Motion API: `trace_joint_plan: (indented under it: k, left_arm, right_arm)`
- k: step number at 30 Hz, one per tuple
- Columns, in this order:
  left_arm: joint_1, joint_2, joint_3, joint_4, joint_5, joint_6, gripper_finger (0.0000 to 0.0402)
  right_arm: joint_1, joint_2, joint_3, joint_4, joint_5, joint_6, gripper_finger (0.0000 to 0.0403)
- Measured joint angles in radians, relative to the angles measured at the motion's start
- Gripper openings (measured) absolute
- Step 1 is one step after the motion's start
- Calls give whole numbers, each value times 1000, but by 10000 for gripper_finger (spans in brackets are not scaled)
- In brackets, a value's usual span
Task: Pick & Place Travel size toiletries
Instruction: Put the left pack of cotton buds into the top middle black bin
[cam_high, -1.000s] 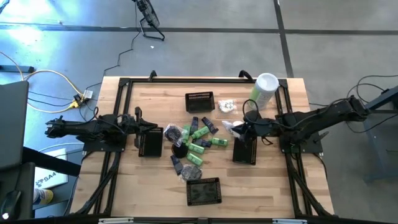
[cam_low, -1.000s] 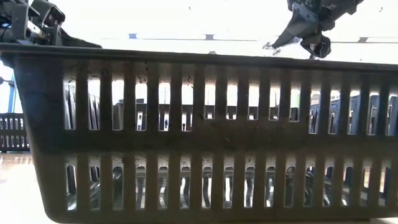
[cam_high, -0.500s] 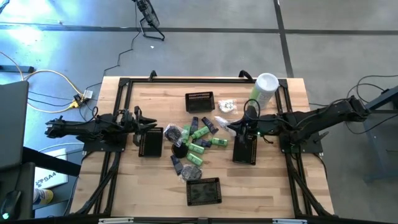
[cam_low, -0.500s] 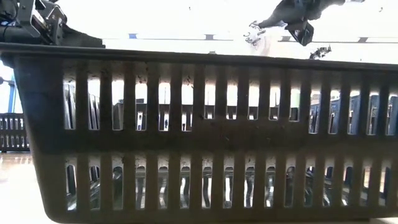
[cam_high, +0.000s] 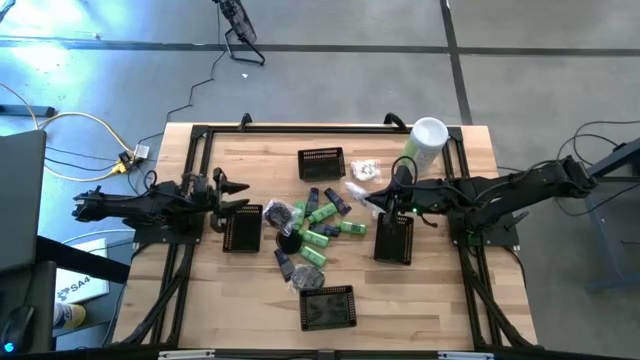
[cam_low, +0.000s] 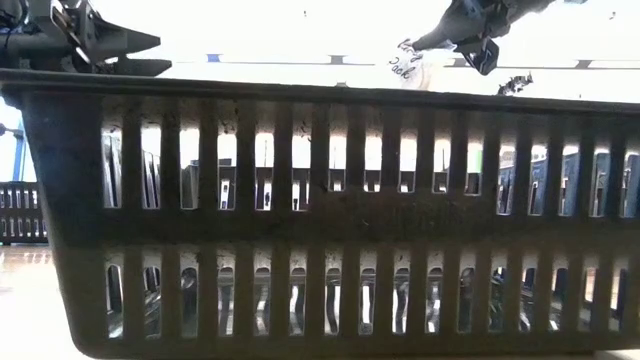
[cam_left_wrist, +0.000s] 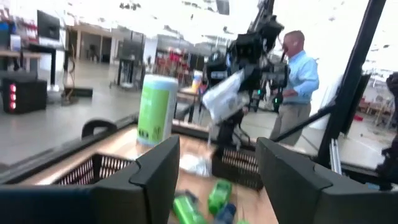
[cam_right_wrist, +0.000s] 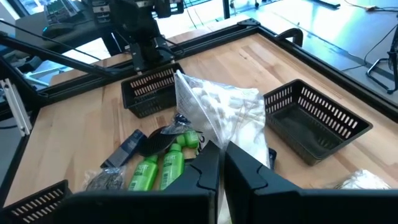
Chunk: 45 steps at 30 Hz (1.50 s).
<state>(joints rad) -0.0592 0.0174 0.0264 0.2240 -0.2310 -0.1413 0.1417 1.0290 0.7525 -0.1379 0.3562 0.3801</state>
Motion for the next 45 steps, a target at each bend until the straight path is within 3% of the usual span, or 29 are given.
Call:
trace_joint_plan:
  k: [7, 12, 30, 39, 45]
  left_arm:
    - [0, 3, 0, -6, -5, -23, 209]
    - [0, 65, 0, -1, -67, -71, 209]
    - [0, 507, 4, 392, -71, -47, 209]
    - [0, 712, 121, 385, -67, -8, 209]
    - [1, 833, 194, 386, -67, 63, 209]
  right_arm:
    - [0, 11, 0, -2, 0, -5, 4]
    - [0, 27, 0, 26, -1, -24, 4]
    - [-1, 77, 0, 174, -95, -97, 4]
    - [-1, 77, 0, 180, -99, -105, 4]
    - [-1, 77, 0, 180, -157, -123, 4]
